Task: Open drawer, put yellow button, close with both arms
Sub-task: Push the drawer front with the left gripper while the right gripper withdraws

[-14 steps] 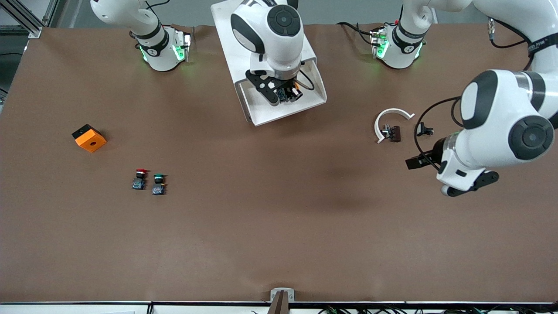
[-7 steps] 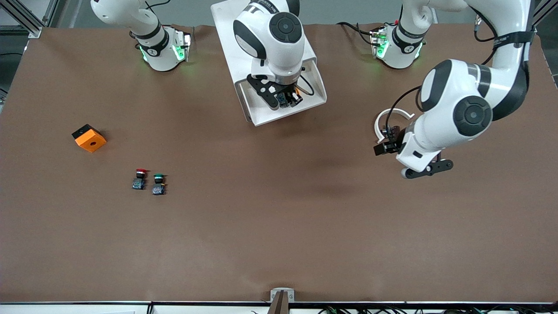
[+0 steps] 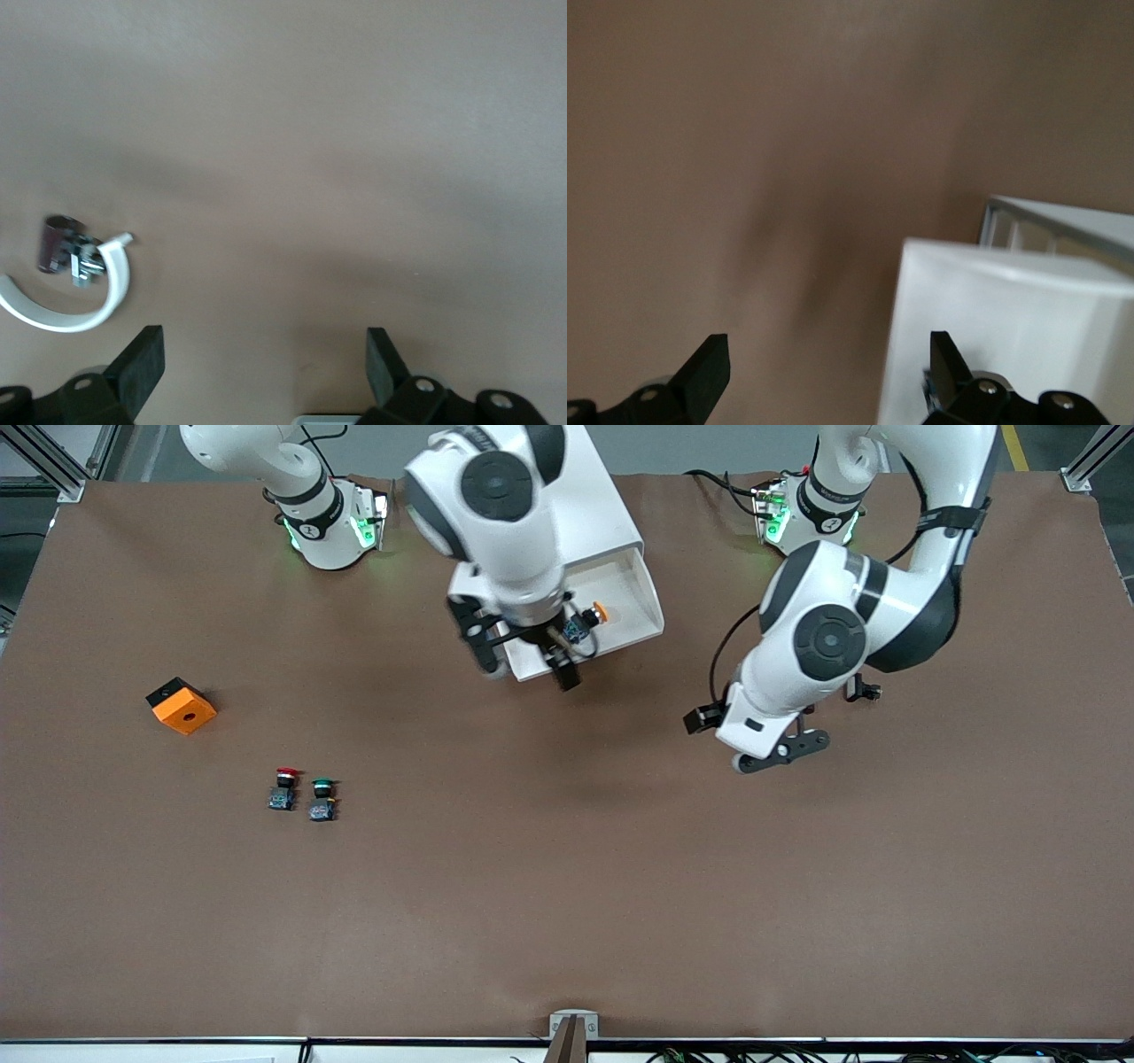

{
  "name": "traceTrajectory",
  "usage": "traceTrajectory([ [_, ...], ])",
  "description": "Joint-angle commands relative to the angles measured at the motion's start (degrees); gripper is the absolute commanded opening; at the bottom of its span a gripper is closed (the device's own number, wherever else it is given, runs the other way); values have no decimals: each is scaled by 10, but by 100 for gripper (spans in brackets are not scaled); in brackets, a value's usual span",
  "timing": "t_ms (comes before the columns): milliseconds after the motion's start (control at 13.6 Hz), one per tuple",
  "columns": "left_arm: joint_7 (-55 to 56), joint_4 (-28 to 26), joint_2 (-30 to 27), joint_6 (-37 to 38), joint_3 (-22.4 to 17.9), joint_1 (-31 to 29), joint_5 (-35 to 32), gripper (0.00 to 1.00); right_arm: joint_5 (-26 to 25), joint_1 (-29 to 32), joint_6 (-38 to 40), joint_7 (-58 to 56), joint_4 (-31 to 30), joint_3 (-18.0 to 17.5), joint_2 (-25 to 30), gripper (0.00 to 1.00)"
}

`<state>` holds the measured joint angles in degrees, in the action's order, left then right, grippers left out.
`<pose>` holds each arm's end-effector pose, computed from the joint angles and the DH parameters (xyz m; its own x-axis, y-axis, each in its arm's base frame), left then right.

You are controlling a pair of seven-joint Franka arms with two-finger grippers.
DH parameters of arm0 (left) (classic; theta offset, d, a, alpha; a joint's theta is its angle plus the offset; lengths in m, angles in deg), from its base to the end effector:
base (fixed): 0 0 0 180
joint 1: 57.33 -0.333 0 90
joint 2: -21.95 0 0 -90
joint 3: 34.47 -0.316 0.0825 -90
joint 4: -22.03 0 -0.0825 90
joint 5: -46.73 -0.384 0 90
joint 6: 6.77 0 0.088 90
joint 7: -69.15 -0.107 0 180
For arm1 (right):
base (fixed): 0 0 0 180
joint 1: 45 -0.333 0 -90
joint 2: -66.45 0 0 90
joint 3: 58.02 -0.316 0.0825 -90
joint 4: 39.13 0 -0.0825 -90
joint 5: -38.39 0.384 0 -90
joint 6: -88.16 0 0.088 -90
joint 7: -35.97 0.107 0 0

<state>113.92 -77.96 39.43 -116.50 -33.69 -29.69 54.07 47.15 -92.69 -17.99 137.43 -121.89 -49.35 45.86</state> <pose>0.5460 -0.3051 0.3884 0.9279 0.3266 -0.1801 0.3297 -0.9440 -0.0133 0.5064 0.4449 0.4914 0.4370 -0.8934 -0.1041 -0.8993 -0.4362 -0.0316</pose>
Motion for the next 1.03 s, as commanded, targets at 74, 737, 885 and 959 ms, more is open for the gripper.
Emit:
traceTrajectory([
  [74,58,0,20,-47,17,25,52,100,4,88,29,-156,-1,-9,22,100],
  [737,156,-1,25,-15,26,153,59,100,-11,265,83,-719,-1,-7,43,100],
  [885,181,-2,26,-8,49,160,65,100,-32,290,83,-794,-1,-8,52,100],
  [959,196,-2,29,-8,68,160,65,100,-38,298,83,-824,-2,-8,57,100],
])
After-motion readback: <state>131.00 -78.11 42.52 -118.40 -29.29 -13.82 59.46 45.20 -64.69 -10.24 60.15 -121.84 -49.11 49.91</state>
